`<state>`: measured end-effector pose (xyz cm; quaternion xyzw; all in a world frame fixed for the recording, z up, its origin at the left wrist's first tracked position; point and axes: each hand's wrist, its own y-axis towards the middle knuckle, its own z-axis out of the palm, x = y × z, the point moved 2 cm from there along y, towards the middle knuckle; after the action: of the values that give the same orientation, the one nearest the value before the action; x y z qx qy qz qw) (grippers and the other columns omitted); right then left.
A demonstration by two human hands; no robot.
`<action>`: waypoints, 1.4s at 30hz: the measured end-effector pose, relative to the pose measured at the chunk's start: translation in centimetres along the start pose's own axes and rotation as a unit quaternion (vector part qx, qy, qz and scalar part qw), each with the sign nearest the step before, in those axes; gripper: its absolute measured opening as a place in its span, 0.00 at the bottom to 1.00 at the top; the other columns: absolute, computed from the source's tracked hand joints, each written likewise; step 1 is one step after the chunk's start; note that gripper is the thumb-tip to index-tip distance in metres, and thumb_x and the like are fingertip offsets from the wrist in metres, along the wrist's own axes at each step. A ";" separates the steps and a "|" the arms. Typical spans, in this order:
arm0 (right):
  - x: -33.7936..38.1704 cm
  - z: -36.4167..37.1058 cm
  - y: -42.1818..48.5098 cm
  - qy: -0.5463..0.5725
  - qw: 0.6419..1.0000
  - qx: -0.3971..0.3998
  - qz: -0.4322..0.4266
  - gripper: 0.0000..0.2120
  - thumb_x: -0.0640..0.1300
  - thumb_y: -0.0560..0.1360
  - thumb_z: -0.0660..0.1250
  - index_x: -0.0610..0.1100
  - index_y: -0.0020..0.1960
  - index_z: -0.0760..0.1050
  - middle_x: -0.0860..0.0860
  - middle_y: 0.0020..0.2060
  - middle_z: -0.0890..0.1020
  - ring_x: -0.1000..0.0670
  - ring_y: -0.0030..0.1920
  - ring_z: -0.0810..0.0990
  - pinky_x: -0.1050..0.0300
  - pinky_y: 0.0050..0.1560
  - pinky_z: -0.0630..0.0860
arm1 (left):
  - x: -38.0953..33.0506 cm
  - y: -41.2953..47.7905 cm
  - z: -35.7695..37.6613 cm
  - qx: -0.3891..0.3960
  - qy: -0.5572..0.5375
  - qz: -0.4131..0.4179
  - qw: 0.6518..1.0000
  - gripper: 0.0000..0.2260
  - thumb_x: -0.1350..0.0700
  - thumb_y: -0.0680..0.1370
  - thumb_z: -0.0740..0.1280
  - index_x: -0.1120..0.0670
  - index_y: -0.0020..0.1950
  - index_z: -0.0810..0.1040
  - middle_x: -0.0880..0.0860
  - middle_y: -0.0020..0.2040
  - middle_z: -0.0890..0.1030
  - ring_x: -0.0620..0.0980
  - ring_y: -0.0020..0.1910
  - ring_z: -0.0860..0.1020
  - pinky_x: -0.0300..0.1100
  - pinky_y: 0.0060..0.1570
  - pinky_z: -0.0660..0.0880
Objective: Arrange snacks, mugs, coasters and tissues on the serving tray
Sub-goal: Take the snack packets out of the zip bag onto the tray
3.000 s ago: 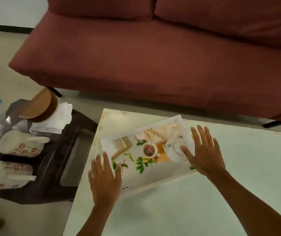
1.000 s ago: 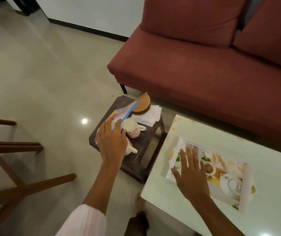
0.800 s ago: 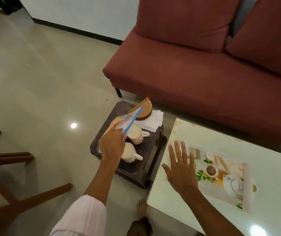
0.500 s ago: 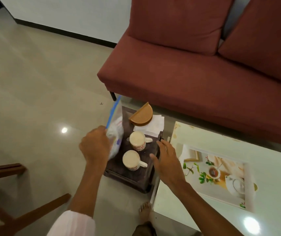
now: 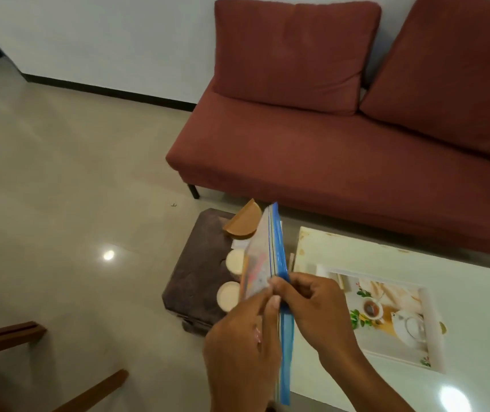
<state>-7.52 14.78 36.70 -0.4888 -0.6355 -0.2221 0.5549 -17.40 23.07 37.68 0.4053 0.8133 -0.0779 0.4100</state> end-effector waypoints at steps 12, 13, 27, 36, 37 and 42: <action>-7.8 -10.8 -6.9 -0.006 0.998 -0.003 0.065 0.05 0.45 0.64 0.79 0.49 0.32 0.83 0.53 0.28 0.84 0.56 0.28 0.82 0.66 0.33 0.78 | -4.3 -6.5 9.9 0.161 -0.226 -0.259 0.925 0.06 0.46 0.73 0.75 0.47 0.40 0.88 0.44 0.35 0.87 0.43 0.36 0.86 0.37 0.38 0.82; -8.2 -11.9 -7.3 0.012 0.997 0.004 0.073 0.05 0.45 0.65 0.79 0.49 0.33 0.84 0.53 0.29 0.85 0.56 0.29 0.83 0.66 0.34 0.78 | -5.0 -7.2 10.6 0.169 -0.239 -0.270 0.917 0.06 0.47 0.74 0.74 0.45 0.38 0.88 0.45 0.35 0.87 0.44 0.37 0.86 0.41 0.39 0.83; -13.5 -22.0 -11.5 0.154 0.962 -0.068 0.215 0.10 0.43 0.77 0.66 0.45 0.38 0.82 0.44 0.39 0.85 0.44 0.42 0.81 0.45 0.48 0.79 | -14.5 -14.3 18.5 0.092 -0.318 -0.429 0.841 0.11 0.60 0.79 0.70 0.54 0.37 0.86 0.57 0.40 0.88 0.53 0.38 0.87 0.40 0.35 0.82; -15.7 -27.6 -11.5 0.386 0.874 -0.081 0.284 0.10 0.35 0.79 0.60 0.38 0.46 0.80 0.43 0.42 0.85 0.48 0.41 0.82 0.58 0.35 0.80 | -15.2 -15.6 20.8 0.098 -0.502 -0.547 0.662 0.09 0.62 0.82 0.63 0.63 0.50 0.82 0.58 0.38 0.88 0.49 0.33 0.87 0.40 0.30 0.82; -15.7 -28.0 -11.4 0.428 0.854 -0.086 0.284 0.10 0.36 0.79 0.60 0.37 0.48 0.80 0.44 0.42 0.85 0.49 0.40 0.84 0.58 0.34 0.81 | -14.8 -15.3 20.6 0.103 -0.525 -0.551 0.640 0.09 0.62 0.82 0.63 0.64 0.50 0.82 0.58 0.37 0.88 0.49 0.33 0.87 0.40 0.30 0.82; -16.3 -30.6 -11.3 0.591 0.741 -0.119 0.296 0.09 0.34 0.80 0.58 0.38 0.48 0.77 0.46 0.34 0.85 0.51 0.36 0.83 0.59 0.32 0.81 | -11.9 -13.2 17.8 0.069 -0.598 -0.587 0.541 0.11 0.59 0.83 0.62 0.66 0.50 0.79 0.61 0.35 0.86 0.50 0.30 0.86 0.41 0.27 0.82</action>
<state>-3.88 -21.34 33.35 -0.4847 0.0287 -0.3649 0.7944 -12.20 -0.93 32.05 -0.2768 0.4270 -0.5818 0.6345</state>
